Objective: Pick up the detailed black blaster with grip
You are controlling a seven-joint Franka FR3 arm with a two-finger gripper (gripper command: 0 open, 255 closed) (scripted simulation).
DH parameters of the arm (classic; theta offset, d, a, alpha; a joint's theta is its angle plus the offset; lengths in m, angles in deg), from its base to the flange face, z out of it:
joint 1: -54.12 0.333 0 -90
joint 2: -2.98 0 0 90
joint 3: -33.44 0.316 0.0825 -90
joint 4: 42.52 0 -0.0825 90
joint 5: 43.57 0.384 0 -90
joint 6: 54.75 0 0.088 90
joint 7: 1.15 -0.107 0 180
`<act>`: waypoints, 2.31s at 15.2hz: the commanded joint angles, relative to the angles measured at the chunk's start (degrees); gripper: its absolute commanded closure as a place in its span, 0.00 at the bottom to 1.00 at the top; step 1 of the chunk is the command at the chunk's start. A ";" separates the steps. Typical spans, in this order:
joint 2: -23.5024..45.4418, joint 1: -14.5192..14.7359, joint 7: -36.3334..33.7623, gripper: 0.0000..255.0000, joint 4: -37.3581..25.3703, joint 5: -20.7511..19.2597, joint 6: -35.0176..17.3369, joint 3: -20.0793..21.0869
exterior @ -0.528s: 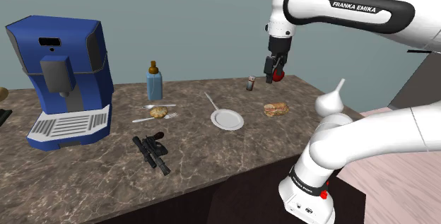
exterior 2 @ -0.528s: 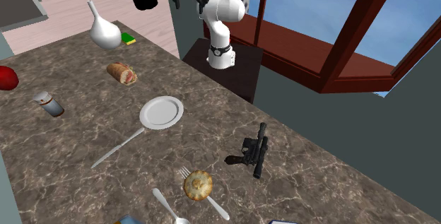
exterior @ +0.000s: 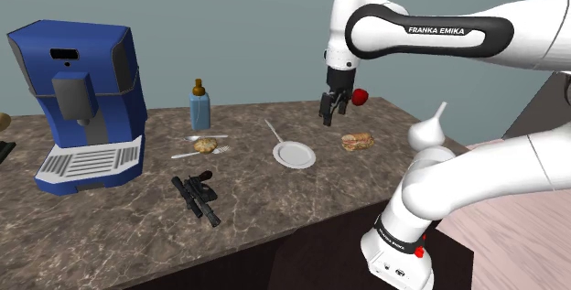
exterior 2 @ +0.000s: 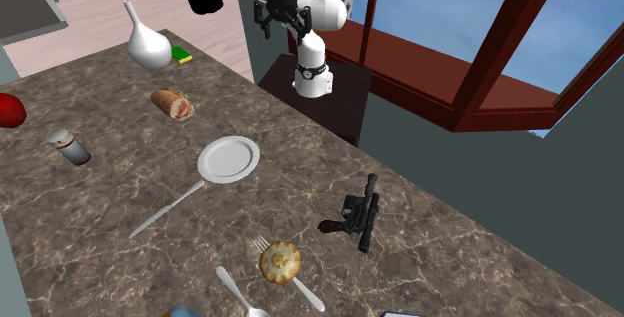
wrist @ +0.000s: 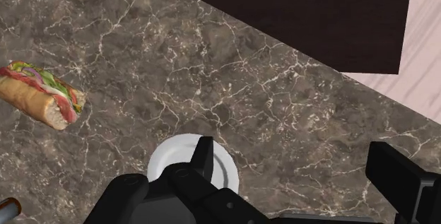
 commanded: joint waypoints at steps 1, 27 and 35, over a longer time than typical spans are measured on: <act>1.70 0.76 -2.22 0.00 1.22 1.50 -3.35 1.65; 49.17 6.20 -33.70 0.00 -8.57 -2.56 -45.53 19.75; 67.17 12.47 -44.94 0.00 -22.56 -12.56 -49.71 17.18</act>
